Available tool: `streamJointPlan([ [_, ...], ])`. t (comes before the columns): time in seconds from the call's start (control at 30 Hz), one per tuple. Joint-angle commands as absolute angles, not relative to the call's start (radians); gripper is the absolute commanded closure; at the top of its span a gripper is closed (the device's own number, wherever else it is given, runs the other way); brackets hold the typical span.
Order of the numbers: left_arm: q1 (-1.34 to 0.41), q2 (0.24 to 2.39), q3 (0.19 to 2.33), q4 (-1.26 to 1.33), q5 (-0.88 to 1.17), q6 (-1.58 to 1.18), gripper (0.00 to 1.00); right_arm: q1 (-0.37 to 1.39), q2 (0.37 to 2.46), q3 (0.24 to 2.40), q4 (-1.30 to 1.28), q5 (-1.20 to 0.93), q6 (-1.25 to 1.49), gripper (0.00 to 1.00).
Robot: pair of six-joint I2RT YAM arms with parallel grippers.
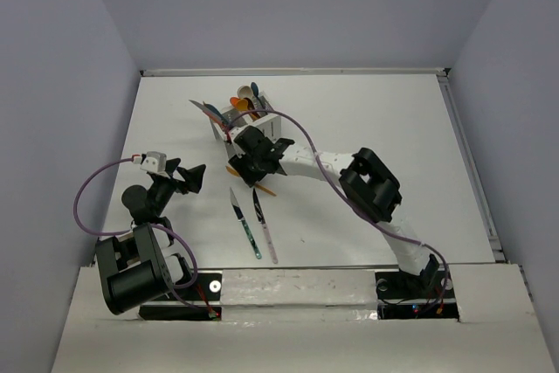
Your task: Sort the eating utensils into containers
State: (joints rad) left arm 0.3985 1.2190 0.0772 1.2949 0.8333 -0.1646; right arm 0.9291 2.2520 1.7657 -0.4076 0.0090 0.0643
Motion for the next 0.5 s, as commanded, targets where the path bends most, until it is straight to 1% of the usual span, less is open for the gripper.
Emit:
streamJointPlan([
  [0.0,0.391,1.201,0.074,1.605,0.831,-0.137,0.01,0.943,2.299,1.845,-0.491,0.04,0.061,0.46],
  [0.13,0.391,1.197,0.072,1.603,0.827,-0.133,0.01,0.953,2.324,1.867,-0.543,0.055,0.057,0.5],
  [0.23,0.39,1.197,0.072,1.603,0.828,-0.132,0.01,0.973,2.324,1.853,-0.56,0.075,0.045,0.58],
  [0.27,0.388,1.197,0.072,1.601,0.827,-0.132,0.01,0.983,2.325,1.845,-0.575,0.092,0.04,0.65],
  [0.3,0.388,1.198,0.072,1.601,0.828,-0.132,0.01,0.983,2.324,1.839,-0.583,0.097,0.037,0.68],
  [0.37,0.39,1.197,0.072,1.6,0.825,-0.13,0.01,0.983,2.316,1.821,-0.589,0.098,0.037,0.79],
  [0.4,0.39,1.195,0.072,1.598,0.825,-0.13,0.01,0.992,2.303,1.792,-0.588,0.101,0.04,0.87],
  [0.47,0.39,1.195,0.074,1.598,0.825,-0.13,0.01,0.992,2.292,1.764,-0.588,0.12,0.049,0.97],
])
